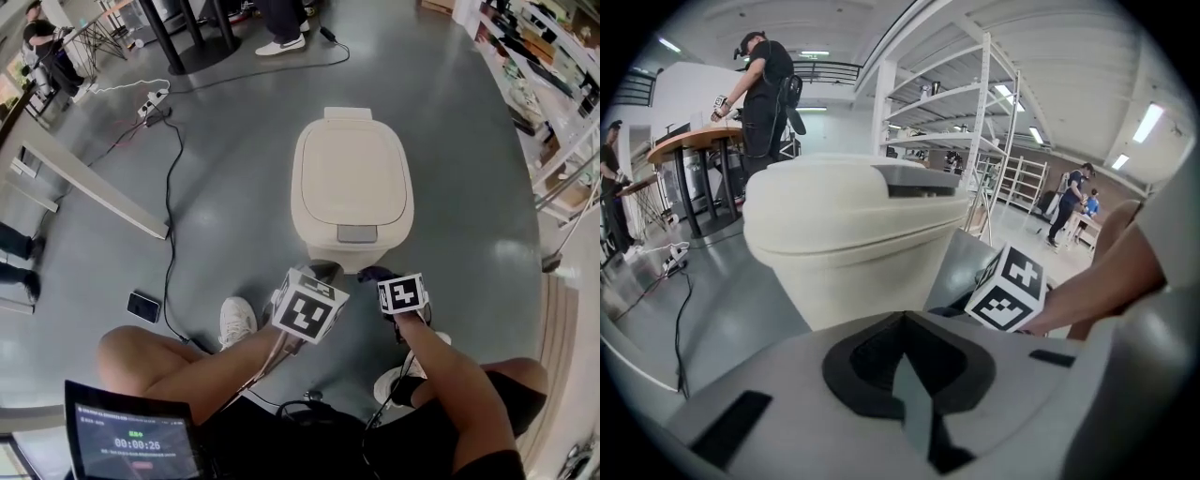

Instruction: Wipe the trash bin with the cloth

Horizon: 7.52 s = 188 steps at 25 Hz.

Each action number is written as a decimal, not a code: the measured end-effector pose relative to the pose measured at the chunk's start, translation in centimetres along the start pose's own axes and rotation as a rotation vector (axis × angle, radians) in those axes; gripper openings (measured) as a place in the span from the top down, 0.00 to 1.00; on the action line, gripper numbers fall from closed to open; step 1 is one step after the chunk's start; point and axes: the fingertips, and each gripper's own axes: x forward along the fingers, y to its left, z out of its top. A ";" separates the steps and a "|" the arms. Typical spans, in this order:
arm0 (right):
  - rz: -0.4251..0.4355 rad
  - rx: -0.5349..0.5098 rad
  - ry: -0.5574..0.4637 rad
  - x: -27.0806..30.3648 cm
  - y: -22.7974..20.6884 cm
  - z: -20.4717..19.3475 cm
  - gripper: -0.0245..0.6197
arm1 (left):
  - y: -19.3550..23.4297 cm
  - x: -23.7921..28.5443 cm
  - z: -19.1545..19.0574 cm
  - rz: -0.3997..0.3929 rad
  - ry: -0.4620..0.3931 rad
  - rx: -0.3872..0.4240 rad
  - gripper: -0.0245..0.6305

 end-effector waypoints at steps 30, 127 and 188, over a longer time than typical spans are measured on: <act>0.765 0.588 -0.581 -11.5 -6.5 13.0 0.82 | -10.5 2.7 6.1 -0.035 -0.100 0.190 0.97; 0.914 0.511 -0.670 -5.3 -9.3 22.7 0.83 | -16.0 13.3 3.6 -0.266 0.082 0.303 0.97; -0.111 0.298 -0.755 -22.6 -5.4 10.6 0.82 | 0.6 -11.6 -1.3 0.103 -0.240 -0.035 0.97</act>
